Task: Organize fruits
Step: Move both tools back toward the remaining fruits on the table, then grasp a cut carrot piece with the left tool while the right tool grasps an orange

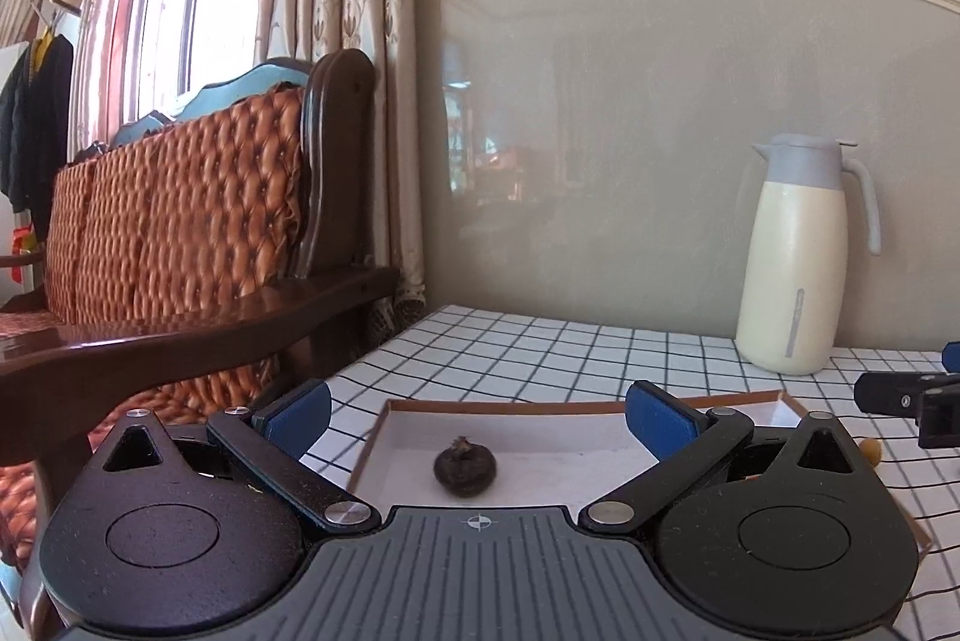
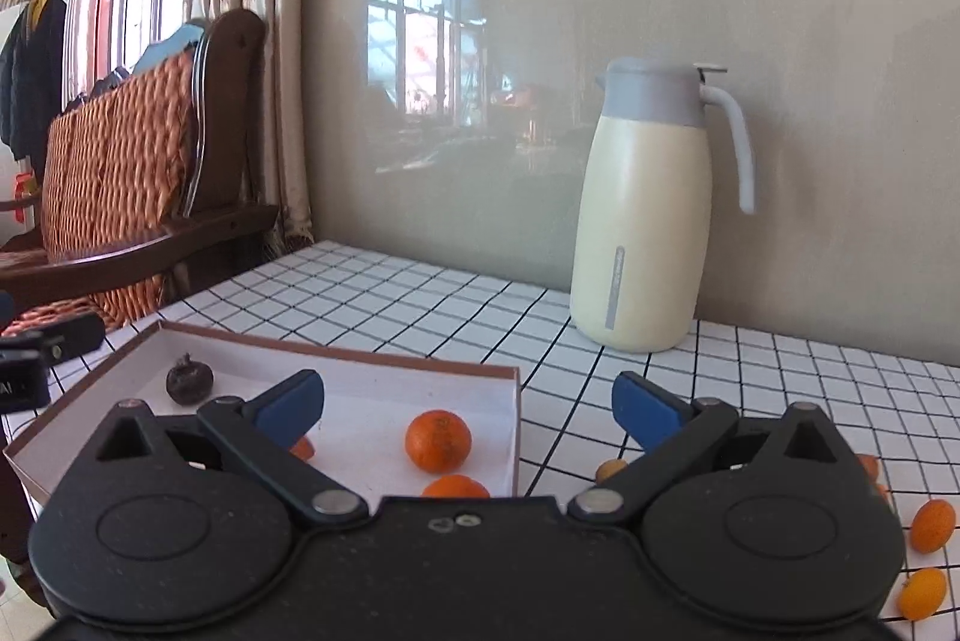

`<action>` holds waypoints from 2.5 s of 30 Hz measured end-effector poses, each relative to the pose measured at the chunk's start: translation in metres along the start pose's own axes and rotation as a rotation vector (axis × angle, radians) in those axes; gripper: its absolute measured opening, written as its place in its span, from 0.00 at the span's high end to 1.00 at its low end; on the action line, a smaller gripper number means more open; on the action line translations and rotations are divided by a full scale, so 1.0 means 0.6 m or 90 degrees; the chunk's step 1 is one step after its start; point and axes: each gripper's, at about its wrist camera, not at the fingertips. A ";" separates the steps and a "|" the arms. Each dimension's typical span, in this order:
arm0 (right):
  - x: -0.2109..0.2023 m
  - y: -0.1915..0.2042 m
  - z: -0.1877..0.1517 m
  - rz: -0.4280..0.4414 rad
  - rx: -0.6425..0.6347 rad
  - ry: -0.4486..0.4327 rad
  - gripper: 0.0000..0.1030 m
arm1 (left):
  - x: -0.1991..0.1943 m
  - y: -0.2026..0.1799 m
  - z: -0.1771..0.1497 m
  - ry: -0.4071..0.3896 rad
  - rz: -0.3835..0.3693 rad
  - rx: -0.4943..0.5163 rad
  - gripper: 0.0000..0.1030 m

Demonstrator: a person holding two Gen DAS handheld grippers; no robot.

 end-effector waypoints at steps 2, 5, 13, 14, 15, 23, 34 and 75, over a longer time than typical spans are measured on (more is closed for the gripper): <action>-0.013 -0.007 -0.003 -0.012 -0.005 -0.006 0.06 | -0.004 -0.011 0.005 0.026 -0.007 0.002 0.00; -0.027 -0.022 -0.016 -0.025 -0.009 0.009 0.06 | -0.019 -0.027 0.010 0.019 -0.028 -0.004 0.00; -0.076 -0.074 -0.046 -0.042 0.003 0.019 0.06 | -0.057 -0.091 -0.019 0.028 -0.086 0.019 0.00; -0.082 -0.081 -0.049 -0.046 0.007 0.020 0.06 | -0.061 -0.100 -0.023 0.031 -0.096 0.025 0.00; -0.090 -0.088 -0.054 -0.049 0.011 0.018 0.06 | -0.066 -0.110 -0.026 0.035 -0.106 0.028 0.00; -0.146 -0.141 -0.087 -0.078 0.026 0.009 0.06 | -0.086 -0.177 -0.054 0.041 -0.155 0.077 0.00; -0.161 -0.212 -0.136 -0.147 0.035 0.078 0.06 | -0.102 -0.284 -0.082 0.030 -0.245 0.084 0.00; -0.061 -0.358 -0.221 -0.157 0.112 0.193 0.68 | 0.053 -0.577 -0.183 0.227 -0.351 0.176 0.23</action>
Point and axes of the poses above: each gripper's, at about its wrist camera, not at the fingertips, and x roughly the way its jaws point, y to its left, z to its top, and after that the axes turned 8 degrees about -x, right-handed
